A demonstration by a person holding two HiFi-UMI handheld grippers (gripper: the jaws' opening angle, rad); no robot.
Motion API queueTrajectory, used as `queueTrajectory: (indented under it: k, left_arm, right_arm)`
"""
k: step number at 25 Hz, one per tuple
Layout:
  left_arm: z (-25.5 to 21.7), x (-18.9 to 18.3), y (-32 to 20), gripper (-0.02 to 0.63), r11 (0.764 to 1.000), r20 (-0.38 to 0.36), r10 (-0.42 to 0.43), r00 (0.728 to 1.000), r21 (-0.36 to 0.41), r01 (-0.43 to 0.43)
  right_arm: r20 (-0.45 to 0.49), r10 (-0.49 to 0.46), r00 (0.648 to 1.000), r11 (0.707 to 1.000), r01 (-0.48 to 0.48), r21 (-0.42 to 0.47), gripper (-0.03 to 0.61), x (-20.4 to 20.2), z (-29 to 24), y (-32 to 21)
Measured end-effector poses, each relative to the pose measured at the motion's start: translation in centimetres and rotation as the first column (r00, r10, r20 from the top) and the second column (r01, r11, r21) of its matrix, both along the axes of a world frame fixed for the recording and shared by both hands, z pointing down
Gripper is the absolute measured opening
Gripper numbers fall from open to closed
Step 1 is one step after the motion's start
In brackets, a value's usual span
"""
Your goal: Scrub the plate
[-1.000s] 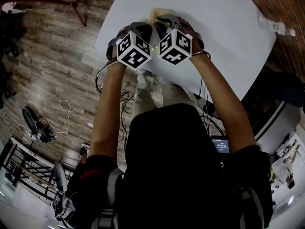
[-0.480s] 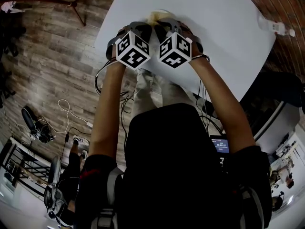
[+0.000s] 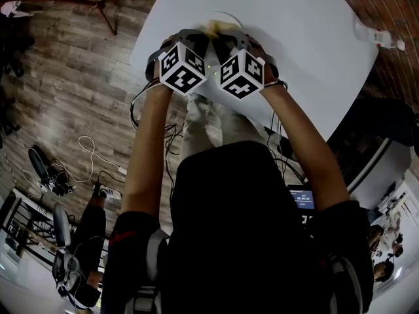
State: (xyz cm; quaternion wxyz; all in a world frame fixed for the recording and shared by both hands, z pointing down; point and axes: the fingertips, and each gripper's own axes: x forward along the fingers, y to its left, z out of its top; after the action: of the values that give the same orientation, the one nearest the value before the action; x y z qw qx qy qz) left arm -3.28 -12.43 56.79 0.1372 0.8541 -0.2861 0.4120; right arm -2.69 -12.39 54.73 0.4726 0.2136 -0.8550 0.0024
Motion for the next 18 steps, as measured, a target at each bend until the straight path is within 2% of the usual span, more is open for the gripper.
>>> queueTrajectory:
  k: [8, 18]
  left_arm:
    - [0.04, 0.18, 0.01, 0.018, 1.000, -0.010, -0.018, 1.000, 0.000, 0.018]
    - [-0.34, 0.00, 0.02, 0.020, 0.994, -0.078, -0.110, 0.991, -0.033, 0.108]
  right_arm:
    - [-0.005, 0.011, 1.000, 1.000, -0.011, -0.006, 0.057, 0.23, 0.24, -0.01]
    - [-0.007, 0.018, 1.000, 1.000, -0.018, 0.002, 0.057, 0.23, 0.13, 0.03]
